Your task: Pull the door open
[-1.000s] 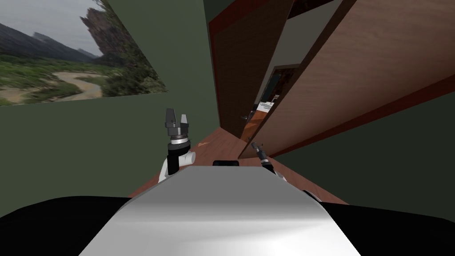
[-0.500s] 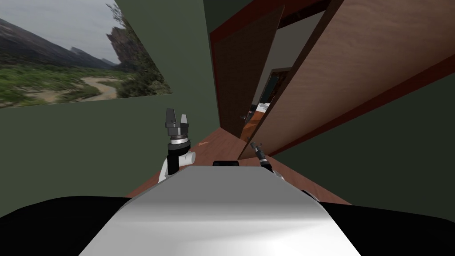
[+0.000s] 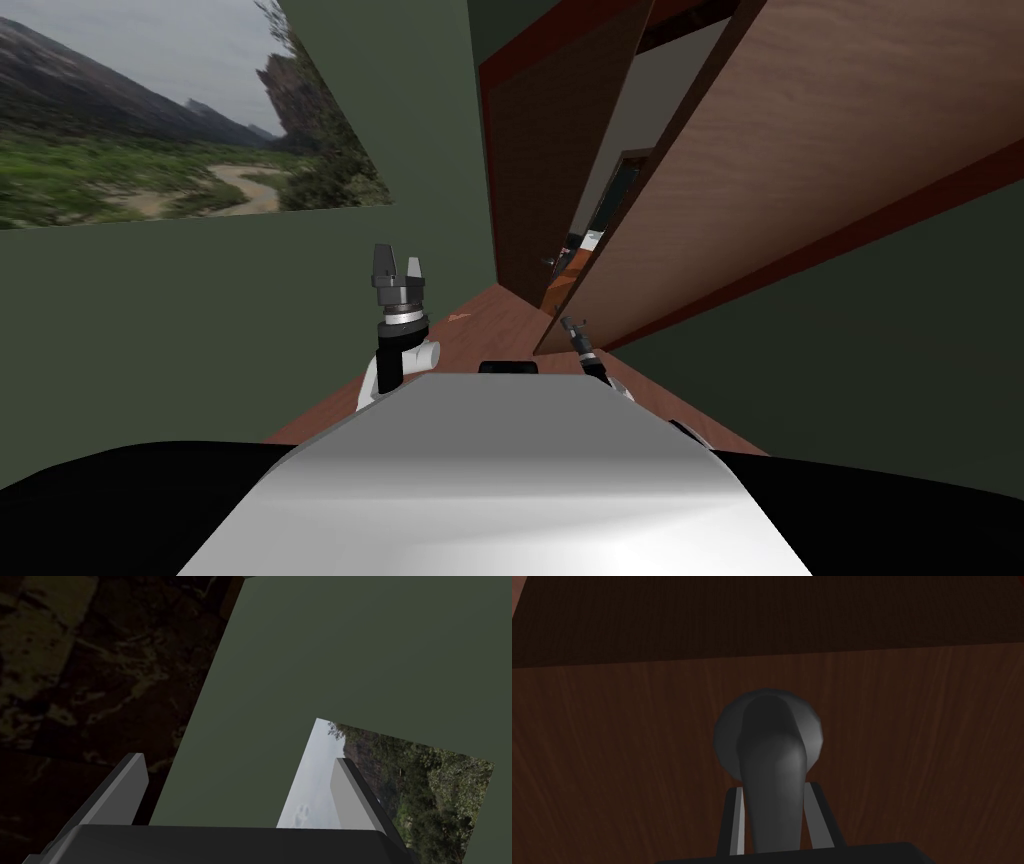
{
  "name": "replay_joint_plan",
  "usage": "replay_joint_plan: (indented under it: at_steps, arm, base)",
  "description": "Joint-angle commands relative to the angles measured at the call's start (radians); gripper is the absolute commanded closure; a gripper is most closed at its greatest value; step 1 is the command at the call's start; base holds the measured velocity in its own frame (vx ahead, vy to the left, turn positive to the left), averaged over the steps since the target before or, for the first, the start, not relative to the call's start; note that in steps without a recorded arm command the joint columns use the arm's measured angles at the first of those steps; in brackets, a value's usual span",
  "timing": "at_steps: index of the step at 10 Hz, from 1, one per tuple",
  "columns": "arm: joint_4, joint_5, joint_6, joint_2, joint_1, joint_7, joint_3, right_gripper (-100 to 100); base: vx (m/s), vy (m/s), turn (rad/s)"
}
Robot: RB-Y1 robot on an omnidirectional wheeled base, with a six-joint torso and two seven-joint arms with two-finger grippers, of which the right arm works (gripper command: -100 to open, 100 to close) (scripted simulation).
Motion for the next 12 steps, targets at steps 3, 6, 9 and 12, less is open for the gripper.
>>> replay_joint_plan:
  at_steps: [3, 6, 9, 12]
  arm:
    - [-0.112, 0.026, 0.082, 0.026, 0.031, 0.022, -0.003, 100]
    - [-0.118, 0.03, 0.087, 0.031, 0.033, 0.026, -0.004, 100]
    - [-0.067, 0.016, 0.035, 0.01, 0.04, 0.004, -0.011, 100]
    - [-0.011, 0.0, -0.022, -0.016, 0.049, -0.02, -0.021, 100]
  base:
    - [-0.072, -0.083, 0.046]
    - [-0.058, -0.094, 0.064]
    - [-0.109, -0.001, 0.241]
    - [-0.184, -0.023, 0.244]
